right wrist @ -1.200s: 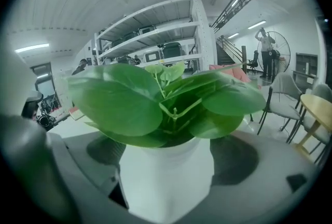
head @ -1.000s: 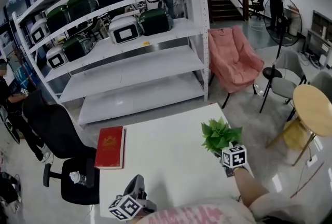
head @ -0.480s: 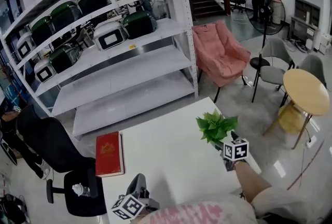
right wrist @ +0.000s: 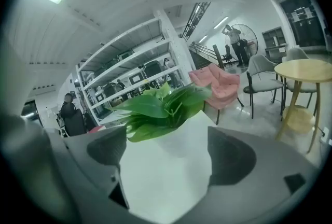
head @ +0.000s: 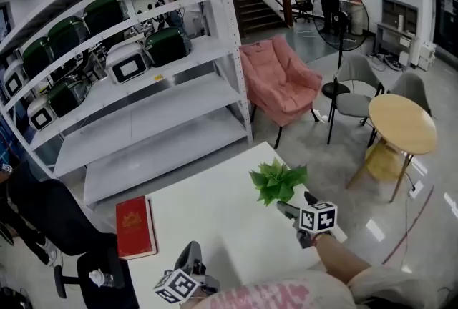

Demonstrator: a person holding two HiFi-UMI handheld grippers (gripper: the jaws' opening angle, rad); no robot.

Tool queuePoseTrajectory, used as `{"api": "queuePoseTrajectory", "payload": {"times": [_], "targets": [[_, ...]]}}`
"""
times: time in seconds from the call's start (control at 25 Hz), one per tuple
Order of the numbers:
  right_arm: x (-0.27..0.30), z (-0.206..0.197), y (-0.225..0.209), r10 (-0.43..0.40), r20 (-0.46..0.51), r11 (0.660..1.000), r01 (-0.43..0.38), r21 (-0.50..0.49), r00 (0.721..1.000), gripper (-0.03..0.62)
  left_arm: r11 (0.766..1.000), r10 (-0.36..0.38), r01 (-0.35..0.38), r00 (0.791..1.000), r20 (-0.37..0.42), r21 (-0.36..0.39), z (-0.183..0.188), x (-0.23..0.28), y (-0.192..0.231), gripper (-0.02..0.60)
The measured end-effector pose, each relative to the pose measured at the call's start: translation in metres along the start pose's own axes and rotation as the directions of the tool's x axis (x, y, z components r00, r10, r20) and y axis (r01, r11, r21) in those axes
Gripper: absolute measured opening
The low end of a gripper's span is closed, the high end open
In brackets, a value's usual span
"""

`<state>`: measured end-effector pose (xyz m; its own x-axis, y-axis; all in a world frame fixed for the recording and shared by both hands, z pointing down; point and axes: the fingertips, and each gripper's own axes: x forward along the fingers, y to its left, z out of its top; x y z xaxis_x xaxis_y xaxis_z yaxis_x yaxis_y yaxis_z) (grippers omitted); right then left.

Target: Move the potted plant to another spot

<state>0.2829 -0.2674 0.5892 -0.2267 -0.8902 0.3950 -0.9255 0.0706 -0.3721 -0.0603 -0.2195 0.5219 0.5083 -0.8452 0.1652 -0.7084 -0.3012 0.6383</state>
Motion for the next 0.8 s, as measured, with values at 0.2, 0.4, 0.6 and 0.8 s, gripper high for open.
{"api": "queuePoseTrajectory", "payload": {"times": [0.2, 0.4, 0.6, 0.8], "targets": [[-0.025, 0.010, -0.003, 0.034, 0.021, 0.999, -0.035, 0.014, 0.999, 0.495, 1.000, -0.019, 0.019, 0.999, -0.027, 0.009, -0.017, 0.010, -0.027, 0.003], [-0.057, 0.031, -0.004, 0.105, 0.052, 0.994, -0.106, 0.017, 0.993, 0.495, 1.000, 0.001, -0.001, 1.000, -0.014, -0.009, -0.037, 0.011, -0.057, 0.002], [-0.100, 0.056, -0.001, 0.186, 0.106, 0.982, -0.185, -0.020, 0.977, 0.495, 1.000, -0.007, 0.007, 1.000, 0.001, -0.015, -0.061, 0.008, -0.094, 0.002], [-0.135, 0.070, -0.011, 0.214, 0.146, 0.977, -0.210, -0.043, 0.966, 0.494, 1.000, -0.014, 0.014, 1.000, 0.018, -0.004, -0.080, -0.001, -0.129, 0.002]]}}
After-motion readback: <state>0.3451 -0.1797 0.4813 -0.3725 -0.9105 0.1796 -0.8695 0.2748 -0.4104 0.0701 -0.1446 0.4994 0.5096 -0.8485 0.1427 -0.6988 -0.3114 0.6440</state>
